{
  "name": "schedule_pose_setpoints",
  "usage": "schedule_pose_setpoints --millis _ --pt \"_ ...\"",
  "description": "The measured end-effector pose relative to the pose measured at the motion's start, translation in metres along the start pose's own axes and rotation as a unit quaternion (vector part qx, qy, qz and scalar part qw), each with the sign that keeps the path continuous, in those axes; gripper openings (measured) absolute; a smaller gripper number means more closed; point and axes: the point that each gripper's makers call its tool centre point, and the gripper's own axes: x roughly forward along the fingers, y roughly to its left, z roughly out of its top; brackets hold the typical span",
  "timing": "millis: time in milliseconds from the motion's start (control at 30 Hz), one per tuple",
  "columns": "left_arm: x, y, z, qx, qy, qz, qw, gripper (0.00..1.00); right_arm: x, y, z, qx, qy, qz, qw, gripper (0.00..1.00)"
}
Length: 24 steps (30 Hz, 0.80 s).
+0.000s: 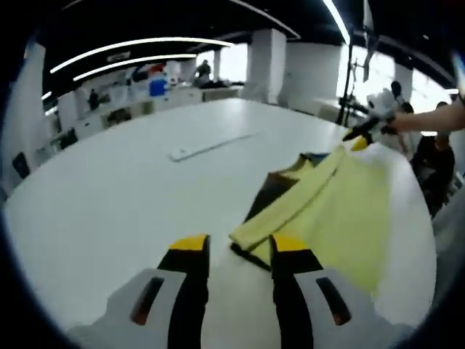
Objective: Fold the garment on the visible template until the final outline fits inside the template.
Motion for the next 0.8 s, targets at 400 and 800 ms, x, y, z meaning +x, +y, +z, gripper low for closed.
schedule_pose_setpoints --millis 400,800 --pt "0.004 -0.006 -0.008 0.220 0.066 -0.031 0.9727 0.28 0.008 0.008 -0.005 -0.250 0.068 0.021 0.9656 0.24" --pt "0.010 -0.017 -0.017 0.337 0.097 -0.042 0.9356 0.19 0.023 0.008 -0.010 -0.350 0.100 0.038 0.9308 0.20"
